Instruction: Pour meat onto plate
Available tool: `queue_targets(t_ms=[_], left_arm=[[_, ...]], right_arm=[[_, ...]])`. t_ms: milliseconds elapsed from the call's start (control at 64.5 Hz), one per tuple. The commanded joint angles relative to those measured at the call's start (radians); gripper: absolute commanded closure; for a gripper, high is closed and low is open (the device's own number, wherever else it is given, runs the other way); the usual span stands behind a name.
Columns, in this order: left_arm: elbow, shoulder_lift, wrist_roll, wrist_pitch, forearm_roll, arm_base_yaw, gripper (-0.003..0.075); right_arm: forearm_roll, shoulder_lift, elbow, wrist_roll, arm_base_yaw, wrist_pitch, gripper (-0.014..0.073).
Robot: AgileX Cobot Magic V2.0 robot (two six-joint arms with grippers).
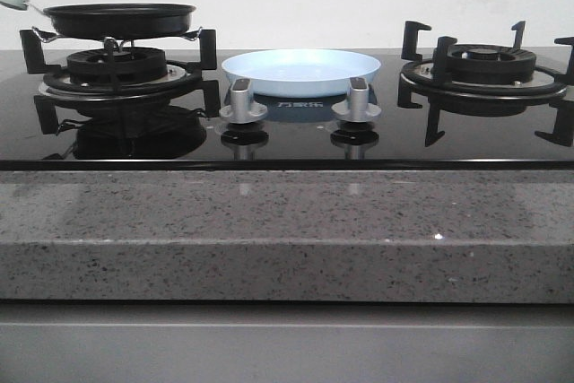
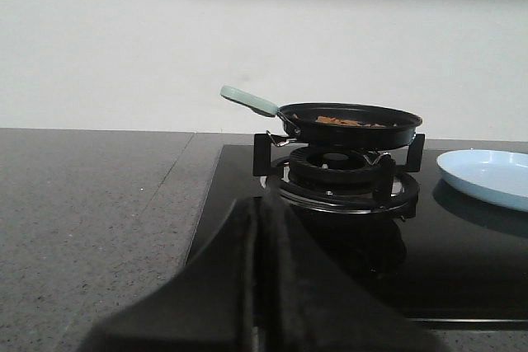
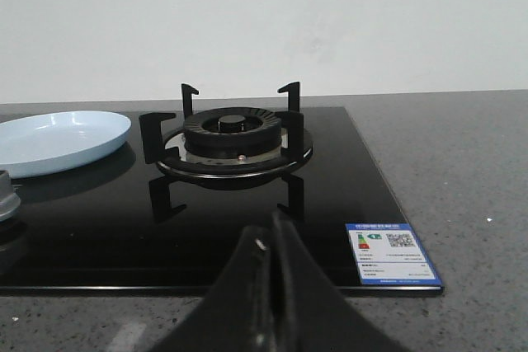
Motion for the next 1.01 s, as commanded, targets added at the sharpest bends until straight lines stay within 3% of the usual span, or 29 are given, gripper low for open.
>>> queue_targets(t_ms=[0,821,992], left_arm=[[0.007,-0.018,0.000,-0.086,-0.005,-0.004,0.0741],[0.005,-0.018,0.000,-0.123,-0.005,-0.004,0.0741],[-0.088,-0.014,0.000,-0.078,-0.005,-0.004,0.0741]], right_arm=[[-0.009,-0.017,-0.004,-0.004,-0.008,-0.085,0.0708],[-0.010,-0.017,-0.004,-0.005,-0.008,-0.090,0.0708],[-0.010,-0.016,-0.070,-0.005,-0.008,-0.035,0.0708]])
